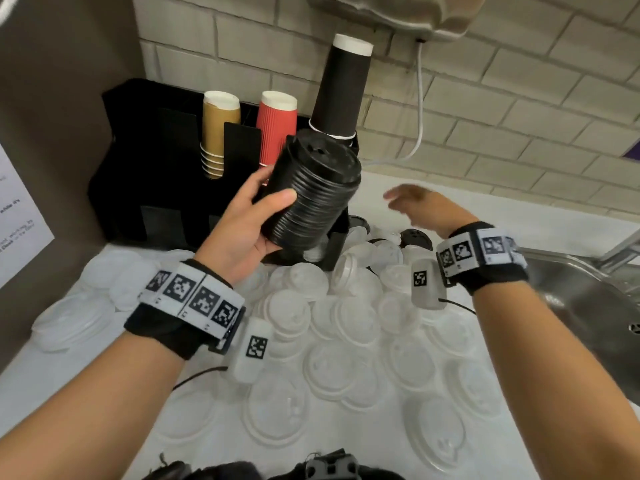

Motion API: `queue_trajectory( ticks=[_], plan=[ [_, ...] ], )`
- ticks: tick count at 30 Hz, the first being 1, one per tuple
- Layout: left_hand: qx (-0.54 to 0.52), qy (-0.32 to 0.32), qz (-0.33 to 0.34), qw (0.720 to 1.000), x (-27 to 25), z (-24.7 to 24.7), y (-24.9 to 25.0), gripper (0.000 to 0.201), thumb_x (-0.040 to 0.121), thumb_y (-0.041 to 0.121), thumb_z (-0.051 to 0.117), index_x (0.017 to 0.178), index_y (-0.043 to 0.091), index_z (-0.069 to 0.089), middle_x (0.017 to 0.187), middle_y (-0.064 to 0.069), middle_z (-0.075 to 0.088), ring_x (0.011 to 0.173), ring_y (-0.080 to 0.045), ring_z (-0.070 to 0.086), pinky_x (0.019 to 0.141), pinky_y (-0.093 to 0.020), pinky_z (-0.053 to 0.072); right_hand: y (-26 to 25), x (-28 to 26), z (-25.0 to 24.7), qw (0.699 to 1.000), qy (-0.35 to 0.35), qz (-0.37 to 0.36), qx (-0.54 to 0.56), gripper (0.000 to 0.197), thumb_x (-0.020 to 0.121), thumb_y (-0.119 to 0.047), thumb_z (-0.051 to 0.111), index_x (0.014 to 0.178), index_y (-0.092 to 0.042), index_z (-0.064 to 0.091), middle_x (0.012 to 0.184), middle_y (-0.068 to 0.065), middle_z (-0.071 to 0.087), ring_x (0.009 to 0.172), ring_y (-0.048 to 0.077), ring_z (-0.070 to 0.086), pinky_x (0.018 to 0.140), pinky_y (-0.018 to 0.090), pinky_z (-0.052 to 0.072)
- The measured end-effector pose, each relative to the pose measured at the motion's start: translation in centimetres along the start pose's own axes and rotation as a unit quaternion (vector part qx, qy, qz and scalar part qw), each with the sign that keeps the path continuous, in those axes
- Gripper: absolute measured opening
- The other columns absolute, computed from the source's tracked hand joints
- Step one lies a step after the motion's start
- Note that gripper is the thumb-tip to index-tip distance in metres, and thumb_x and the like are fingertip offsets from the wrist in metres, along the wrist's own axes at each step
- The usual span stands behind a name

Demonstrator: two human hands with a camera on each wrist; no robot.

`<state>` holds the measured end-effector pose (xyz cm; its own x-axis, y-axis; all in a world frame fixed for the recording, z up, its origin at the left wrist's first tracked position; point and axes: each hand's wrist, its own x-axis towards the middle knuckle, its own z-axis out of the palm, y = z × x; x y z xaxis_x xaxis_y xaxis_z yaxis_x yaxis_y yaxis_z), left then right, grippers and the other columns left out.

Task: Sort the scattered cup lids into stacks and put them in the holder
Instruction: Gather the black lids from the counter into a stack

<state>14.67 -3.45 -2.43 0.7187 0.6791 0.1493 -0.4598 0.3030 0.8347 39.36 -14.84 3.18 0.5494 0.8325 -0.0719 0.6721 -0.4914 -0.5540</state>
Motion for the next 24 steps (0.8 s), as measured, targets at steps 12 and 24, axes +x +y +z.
queue_trajectory(
  ticks=[12, 24],
  plan=[
    [0.016, 0.03, 0.025, 0.999, 0.2, -1.0, 1.0, 0.054, 0.079, 0.022, 0.063, 0.131, 0.027, 0.051, 0.117, 0.005, 0.068, 0.106, -0.015, 0.067, 0.072, -0.032, 0.057, 6.2, 6.3, 6.5, 0.948, -0.131, 0.075, -0.279, 0.059, 0.093, -0.027, 0.043, 0.145, -0.034, 0.016, 0.136, 0.01, 0.055, 0.109, 0.033, 0.059, 0.094, 0.045, 0.048],
    [0.03, 0.028, 0.029, 0.999, 0.2, -1.2, 1.0, 0.047, 0.078, 0.022, 0.064, 0.123, 0.033, 0.055, 0.111, 0.008, 0.071, 0.1, -0.012, 0.069, 0.067, -0.03, 0.057, 6.3, 7.2, 5.4, 0.945, -0.13, 0.143, -0.265, 0.067, 0.088, -0.055, 0.055, 0.138, -0.012, 0.043, 0.138, 0.013, 0.05, 0.121, 0.031, 0.051, 0.087, 0.034, 0.04]
  ],
)
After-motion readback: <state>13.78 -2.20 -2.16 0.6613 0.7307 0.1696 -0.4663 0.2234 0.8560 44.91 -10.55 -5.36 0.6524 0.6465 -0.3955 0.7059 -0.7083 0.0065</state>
